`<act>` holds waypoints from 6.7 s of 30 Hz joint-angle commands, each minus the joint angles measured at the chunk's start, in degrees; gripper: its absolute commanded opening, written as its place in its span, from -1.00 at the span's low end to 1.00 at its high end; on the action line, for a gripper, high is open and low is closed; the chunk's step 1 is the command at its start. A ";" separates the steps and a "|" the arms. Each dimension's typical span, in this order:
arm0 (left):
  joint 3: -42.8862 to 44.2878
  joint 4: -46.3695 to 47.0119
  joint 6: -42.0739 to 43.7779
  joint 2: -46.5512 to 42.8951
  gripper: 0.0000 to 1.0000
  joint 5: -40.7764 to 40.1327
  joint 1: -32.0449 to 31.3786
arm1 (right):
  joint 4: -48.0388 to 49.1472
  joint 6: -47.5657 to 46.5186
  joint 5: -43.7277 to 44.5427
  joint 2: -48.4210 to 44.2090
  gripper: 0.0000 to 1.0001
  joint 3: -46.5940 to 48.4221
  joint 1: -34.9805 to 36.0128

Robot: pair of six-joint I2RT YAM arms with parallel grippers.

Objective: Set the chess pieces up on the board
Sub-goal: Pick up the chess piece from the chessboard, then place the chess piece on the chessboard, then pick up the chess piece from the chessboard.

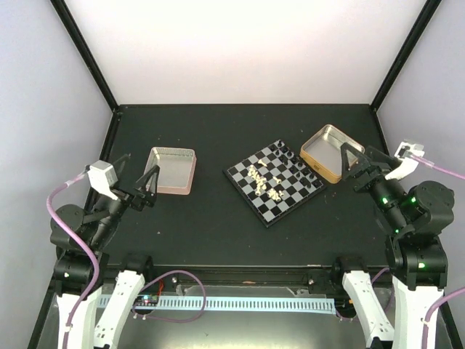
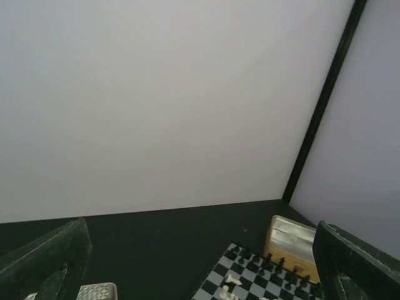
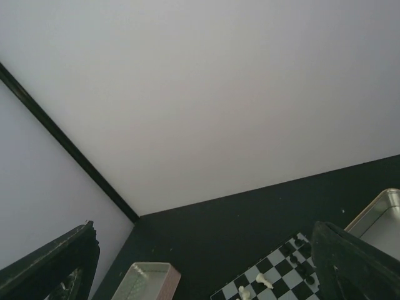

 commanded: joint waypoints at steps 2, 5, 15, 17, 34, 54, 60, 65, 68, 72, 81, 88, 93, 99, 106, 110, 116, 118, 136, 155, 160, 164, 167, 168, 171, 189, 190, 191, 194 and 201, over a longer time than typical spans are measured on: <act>-1.69 6.01 -1.77 -0.31 0.98 8.78 0.85 | 1.51 1.10 -4.65 0.57 0.87 -2.80 -0.67; -3.65 7.91 -3.74 -0.11 0.98 11.39 0.91 | 1.80 2.64 -6.13 0.82 0.87 -5.75 -0.74; -16.85 20.03 -12.56 -0.22 0.98 21.45 1.09 | 0.99 0.06 -17.99 6.02 0.83 -16.68 -0.85; -19.66 24.76 -15.68 0.87 0.98 21.53 1.08 | 1.11 -1.23 -17.81 7.68 0.80 -18.64 -0.83; -14.94 30.41 -13.52 27.54 0.97 27.63 -3.14 | 11.76 2.10 -1.21 35.76 0.57 -16.70 18.72; -9.58 15.14 -0.55 21.10 0.98 13.62 -4.35 | 2.16 -8.24 15.45 72.89 -0.18 10.81 30.83; -10.07 13.94 1.32 19.50 0.98 11.29 -4.37 | 0.13 -10.01 15.43 79.01 -0.17 16.97 31.31; -10.51 13.98 1.75 19.94 0.97 11.29 -4.35 | -1.89 -11.36 15.56 82.94 -0.17 20.78 32.03; -10.54 13.95 2.12 20.05 0.97 10.96 -4.38 | -2.51 -11.80 15.84 84.81 -0.17 21.83 32.33; -10.64 13.75 2.21 20.03 0.97 10.96 -4.40 | -3.08 -11.99 16.34 86.51 -0.30 22.88 32.51; -10.74 13.45 2.35 19.94 0.97 10.43 -4.38 | -3.63 -12.56 18.44 88.40 -0.68 25.54 32.51; -10.85 13.09 2.66 19.62 0.97 9.76 -4.35 | -1.37 -13.46 16.59 86.12 -0.78 25.28 32.51; -10.73 12.99 2.70 19.46 0.97 9.39 -4.36 | -0.67 -13.79 11.80 84.22 -0.78 25.65 33.03; -10.82 12.75 2.79 18.91 0.97 8.39 -4.35 | -1.75 -15.58 9.29 85.94 -0.79 28.39 35.38; -10.99 12.41 2.92 18.54 0.97 7.79 -4.37 | -4.86 -19.56 10.64 90.74 -0.78 33.19 37.76; -11.00 12.42 2.88 18.53 0.98 7.64 -4.37 | -7.84 -21.99 11.37 93.65 -0.78 36.61 38.19; -11.00 12.29 2.79 18.53 0.97 7.51 -4.35 | -13.41 -23.48 12.78 97.37 -0.77 42.73 38.25; -11.00 12.34 2.72 18.55 0.97 7.46 -4.37 | -15.56 -24.25 12.95 98.59 -0.77 44.46 38.24; -11.09 12.31 2.55 18.80 0.98 7.23 -4.36 | -20.77 -27.77 11.37 102.05 -0.73 49.70 38.29; -11.00 12.28 2.65 19.06 0.97 7.14 -4.38 | -17.95 -27.09 10.35 98.12 -0.49 47.03 38.30; -11.08 12.35 2.51 18.81 0.98 7.11 -4.37 | -14.06 -24.09 13.33 90.72 -0.35 41.81 38.23; -11.16 12.55 2.37 18.41 0.97 7.39 -4.35 | -9.65 -21.28 16.61 82.74 -0.25 33.61 38.17; -11.56 12.84 2.07 17.78 0.97 7.64 -4.36 | -7.28 -18.81 19.71 76.57 -0.21 26.38 38.18; -11.64 13.00 1.94 17.57 0.97 7.72 -4.35 | -6.67 -17.71 20.65 74.78 -0.20 23.99 38.16; -12.23 13.41 1.31 17.00 0.98 8.35 -4.35 | -4.99 -13.82 22.94 68.48 -0.19 14.85 38.17; -12.37 14.39 0.06 18.11 0.98 10.37 -4.40 | -3.84 -3.57 20.76 72.74 -0.28 5.74 39.52; -12.33 14.39 0.06 18.10 0.97 10.37 -4.42 | -4.03 -3.22 21.19 73.43 -0.31 5.85 39.52; -12.43 14.39 0.08 18.05 0.98 10.39 -4.36 | -4.36 -2.94 21.55 73.95 -0.34 5.95 39.47; -12.49 14.48 0.10 18.09 0.97 10.36 -4.36 | -4.95 -2.49 21.57 75.15 -0.37 6.27 39.48; -12.40 14.57 0.05 18.45 0.98 10.44 -4.35 | -4.61 -2.45 21.23 75.74 -0.41 5.66 39.53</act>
